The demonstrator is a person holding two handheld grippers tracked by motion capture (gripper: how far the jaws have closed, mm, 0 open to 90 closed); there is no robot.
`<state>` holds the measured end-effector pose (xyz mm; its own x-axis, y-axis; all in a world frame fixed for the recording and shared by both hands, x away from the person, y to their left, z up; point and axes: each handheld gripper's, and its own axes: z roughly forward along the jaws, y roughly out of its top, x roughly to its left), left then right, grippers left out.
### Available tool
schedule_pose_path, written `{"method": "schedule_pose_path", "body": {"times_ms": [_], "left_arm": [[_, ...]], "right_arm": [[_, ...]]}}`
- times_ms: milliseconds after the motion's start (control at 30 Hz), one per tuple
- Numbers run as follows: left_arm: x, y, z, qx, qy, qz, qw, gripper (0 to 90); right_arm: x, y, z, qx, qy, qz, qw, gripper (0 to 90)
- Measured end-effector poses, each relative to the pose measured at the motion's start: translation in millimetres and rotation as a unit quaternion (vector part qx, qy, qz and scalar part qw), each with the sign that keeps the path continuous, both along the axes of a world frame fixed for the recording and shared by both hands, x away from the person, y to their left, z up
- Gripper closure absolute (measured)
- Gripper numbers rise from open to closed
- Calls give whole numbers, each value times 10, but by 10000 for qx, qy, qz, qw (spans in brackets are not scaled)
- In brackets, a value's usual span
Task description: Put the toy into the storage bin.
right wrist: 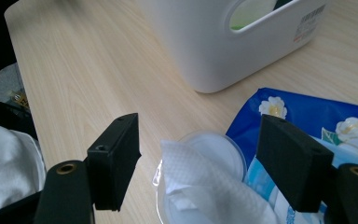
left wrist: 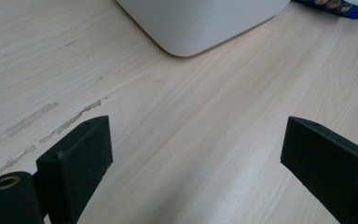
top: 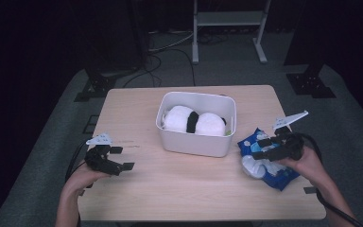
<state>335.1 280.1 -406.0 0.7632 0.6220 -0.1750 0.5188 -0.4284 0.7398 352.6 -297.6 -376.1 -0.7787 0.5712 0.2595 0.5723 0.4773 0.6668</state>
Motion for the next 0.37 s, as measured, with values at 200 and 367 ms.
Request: {"method": "schedule_pose_path", "body": {"times_ms": [200,367], "left_arm": [[-2,-2,7,-7,-22,-4,10000,77],[-5,-17,21,-8,-55,-16,10000,77]], "right_arm": [[-57,-22,-51,-10,40,-1,10000,284],[-115,-44,-49,32,2,-38,10000,274]]}}
